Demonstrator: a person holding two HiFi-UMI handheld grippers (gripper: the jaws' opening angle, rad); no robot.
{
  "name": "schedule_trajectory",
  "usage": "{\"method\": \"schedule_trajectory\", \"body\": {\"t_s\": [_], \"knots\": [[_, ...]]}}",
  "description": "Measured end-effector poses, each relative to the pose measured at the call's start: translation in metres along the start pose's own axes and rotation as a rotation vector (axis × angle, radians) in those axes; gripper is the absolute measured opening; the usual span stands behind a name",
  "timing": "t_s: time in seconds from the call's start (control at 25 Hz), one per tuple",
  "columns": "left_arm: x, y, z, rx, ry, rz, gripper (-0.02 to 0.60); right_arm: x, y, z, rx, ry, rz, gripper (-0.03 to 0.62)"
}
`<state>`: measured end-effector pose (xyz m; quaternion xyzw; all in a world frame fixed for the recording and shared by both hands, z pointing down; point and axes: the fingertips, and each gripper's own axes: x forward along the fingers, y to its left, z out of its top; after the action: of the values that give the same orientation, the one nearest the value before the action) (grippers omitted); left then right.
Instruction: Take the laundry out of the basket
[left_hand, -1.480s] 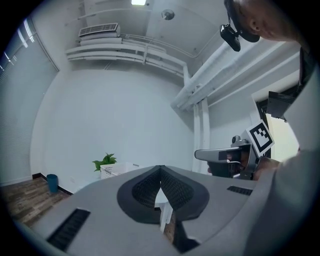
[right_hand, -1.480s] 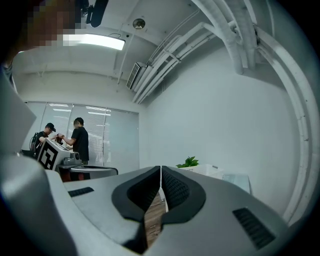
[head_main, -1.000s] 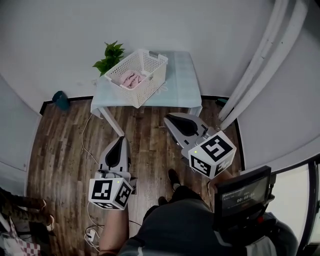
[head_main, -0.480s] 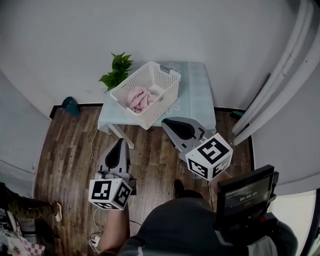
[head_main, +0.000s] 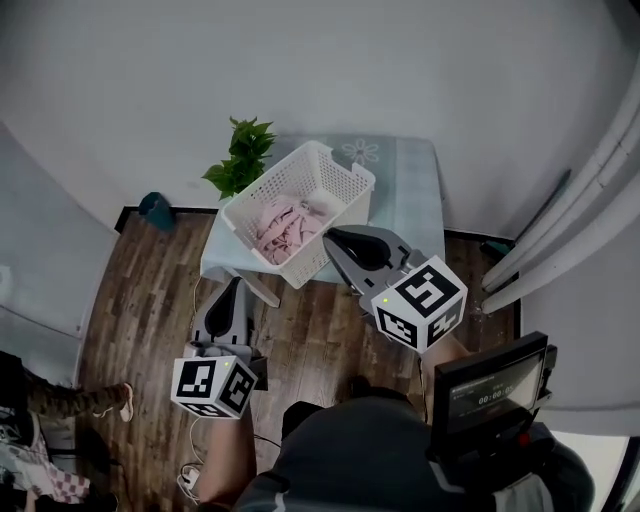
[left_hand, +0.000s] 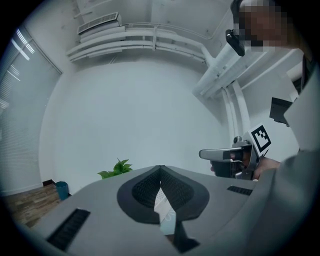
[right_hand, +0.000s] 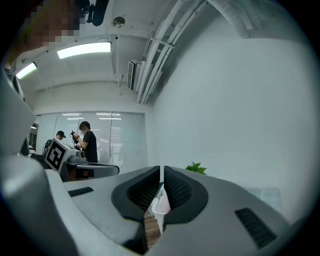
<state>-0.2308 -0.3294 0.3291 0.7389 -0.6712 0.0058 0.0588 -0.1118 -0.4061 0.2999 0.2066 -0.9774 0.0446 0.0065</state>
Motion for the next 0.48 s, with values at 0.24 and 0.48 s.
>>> {"method": "schedule_trajectory", "body": {"t_s": [0.24,0.48], "knots": [[0.021,0.016,0.003,0.004,0.01,0.033,0.003,0.028,-0.026,-0.009,0.014,0.025,0.033,0.021],[0.048,0.05,-0.002,0.004,0.024,0.053,0.003,0.071,-0.052,-0.017,0.006,0.06,0.039,0.025]]}}
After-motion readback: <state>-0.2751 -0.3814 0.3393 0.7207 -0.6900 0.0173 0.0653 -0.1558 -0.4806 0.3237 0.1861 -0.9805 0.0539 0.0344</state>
